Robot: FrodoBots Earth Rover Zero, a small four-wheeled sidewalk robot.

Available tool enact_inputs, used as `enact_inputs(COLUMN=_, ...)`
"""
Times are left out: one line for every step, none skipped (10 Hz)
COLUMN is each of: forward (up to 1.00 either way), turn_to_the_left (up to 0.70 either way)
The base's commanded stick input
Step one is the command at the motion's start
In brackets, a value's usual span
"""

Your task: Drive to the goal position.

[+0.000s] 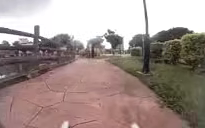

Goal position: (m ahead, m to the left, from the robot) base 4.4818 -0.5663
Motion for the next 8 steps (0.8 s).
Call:
enact_inputs(forward=0.7, turn_to_the_left=0.0)
enact_inputs(forward=0.7, turn_to_the_left=0.0)
enact_inputs(forward=0.7, turn_to_the_left=0.0)
enact_inputs(forward=0.7, turn_to_the_left=0.0)
enact_inputs(forward=0.7, turn_to_the_left=0.0)
enact_inputs(forward=0.7, turn_to_the_left=0.0)
enact_inputs(forward=0.7, turn_to_the_left=0.0)
enact_inputs(forward=0.7, turn_to_the_left=0.0)
